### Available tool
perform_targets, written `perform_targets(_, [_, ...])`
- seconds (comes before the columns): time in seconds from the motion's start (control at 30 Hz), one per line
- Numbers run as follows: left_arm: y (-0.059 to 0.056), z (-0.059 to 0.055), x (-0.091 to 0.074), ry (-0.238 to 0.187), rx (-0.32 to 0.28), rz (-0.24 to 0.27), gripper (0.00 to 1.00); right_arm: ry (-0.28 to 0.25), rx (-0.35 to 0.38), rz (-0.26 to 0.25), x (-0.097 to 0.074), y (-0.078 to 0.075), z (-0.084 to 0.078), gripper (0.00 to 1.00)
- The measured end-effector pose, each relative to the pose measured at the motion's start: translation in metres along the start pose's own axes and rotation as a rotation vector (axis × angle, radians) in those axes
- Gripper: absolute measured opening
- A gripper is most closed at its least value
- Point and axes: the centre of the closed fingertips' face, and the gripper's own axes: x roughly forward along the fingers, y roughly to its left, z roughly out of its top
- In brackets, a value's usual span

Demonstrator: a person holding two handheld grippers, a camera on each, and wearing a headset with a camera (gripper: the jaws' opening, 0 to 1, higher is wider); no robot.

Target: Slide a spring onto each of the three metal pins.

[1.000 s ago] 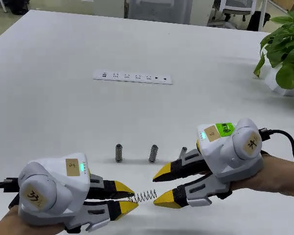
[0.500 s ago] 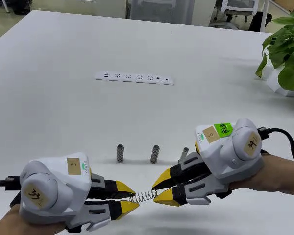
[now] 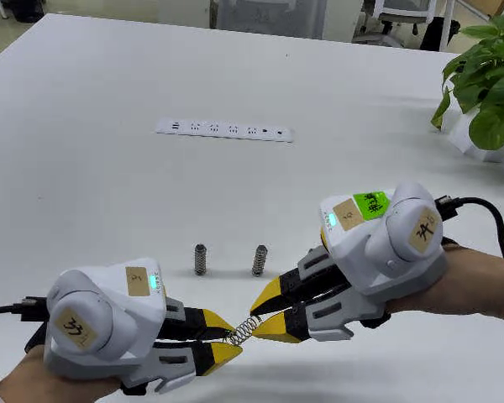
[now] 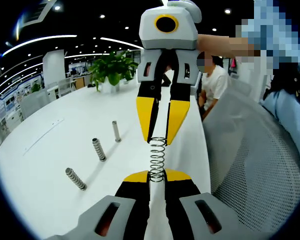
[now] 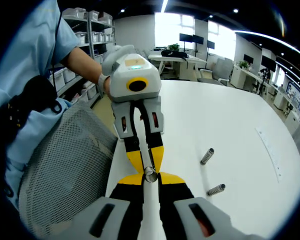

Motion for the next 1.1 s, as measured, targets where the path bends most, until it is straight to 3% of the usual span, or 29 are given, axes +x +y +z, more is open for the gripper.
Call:
perform_targets(0.47, [-0.003,0.003,0.003,-0.009,0.003,-0.009,0.09,0.06,-0.017,0.006,-0.003,0.002,-0.002,0.12])
perform_targets(0.53, [-0.005,0.004,0.003,-0.014,0.001,-0.015,0.09,0.065,-0.011,0.008,-0.004,0.001,-0.003,0.24])
perform_targets(0.57, [-0.005,0.004,0.004,-0.014,0.003,-0.015,0.09,0.069,-0.017,0.008,-0.004,0.0,-0.003,0.25])
perform_targets(0.73, [-0.007,0.009,0.006,-0.026,0.006,-0.019,0.09,0.14,-0.024,0.042,0.001,0.005,-0.011,0.23])
perform_targets(1.1, [-0.011,0.016,0.01,-0.041,0.025,-0.036,0.09,0.176,-0.021,0.08,0.007,0.009,-0.017,0.16])
